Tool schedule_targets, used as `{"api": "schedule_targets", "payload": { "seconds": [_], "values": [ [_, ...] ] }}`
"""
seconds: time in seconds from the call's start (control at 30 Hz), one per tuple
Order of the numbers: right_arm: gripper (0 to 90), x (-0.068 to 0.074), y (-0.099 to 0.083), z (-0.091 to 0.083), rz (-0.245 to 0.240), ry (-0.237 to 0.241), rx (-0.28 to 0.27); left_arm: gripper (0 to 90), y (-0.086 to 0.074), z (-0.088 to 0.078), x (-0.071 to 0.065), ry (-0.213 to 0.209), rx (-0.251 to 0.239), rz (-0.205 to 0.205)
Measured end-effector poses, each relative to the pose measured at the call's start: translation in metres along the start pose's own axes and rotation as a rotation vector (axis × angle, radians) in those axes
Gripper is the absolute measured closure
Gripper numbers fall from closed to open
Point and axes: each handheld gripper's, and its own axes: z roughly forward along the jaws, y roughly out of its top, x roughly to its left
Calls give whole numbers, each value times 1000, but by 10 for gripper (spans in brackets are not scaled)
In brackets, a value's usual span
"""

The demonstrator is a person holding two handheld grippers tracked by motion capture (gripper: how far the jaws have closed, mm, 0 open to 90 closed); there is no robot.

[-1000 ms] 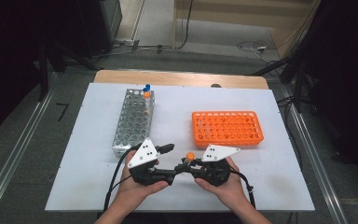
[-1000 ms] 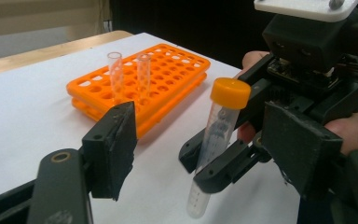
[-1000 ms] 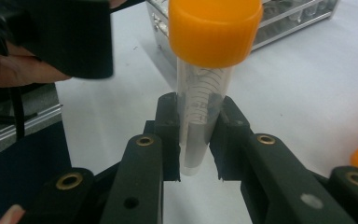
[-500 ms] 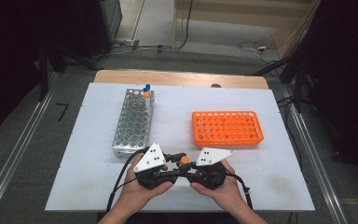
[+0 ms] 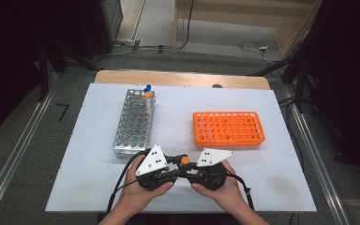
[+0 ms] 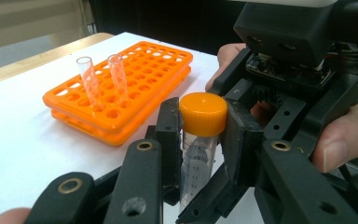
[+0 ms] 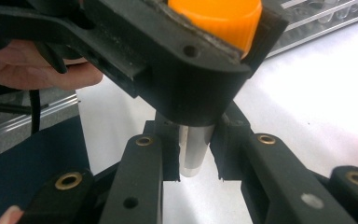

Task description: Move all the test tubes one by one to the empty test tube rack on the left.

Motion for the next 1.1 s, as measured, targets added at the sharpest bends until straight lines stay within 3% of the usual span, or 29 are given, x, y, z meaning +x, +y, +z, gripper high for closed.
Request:
{"api": "schedule_targets", "payload": {
  "seconds": [0.3,0.53,1.1],
  "values": [
    [332,0,0,-6,-11,-22,-45,702,1,-6,7,28,-21,-25],
    [10,-9,-5,-18,27,-11,-66,703,2,-11,13,44,-32,-42],
    [0,-37,-29,-66,93,-121,-120,703,4,-24,29,94,-49,-60]
  ]
}}
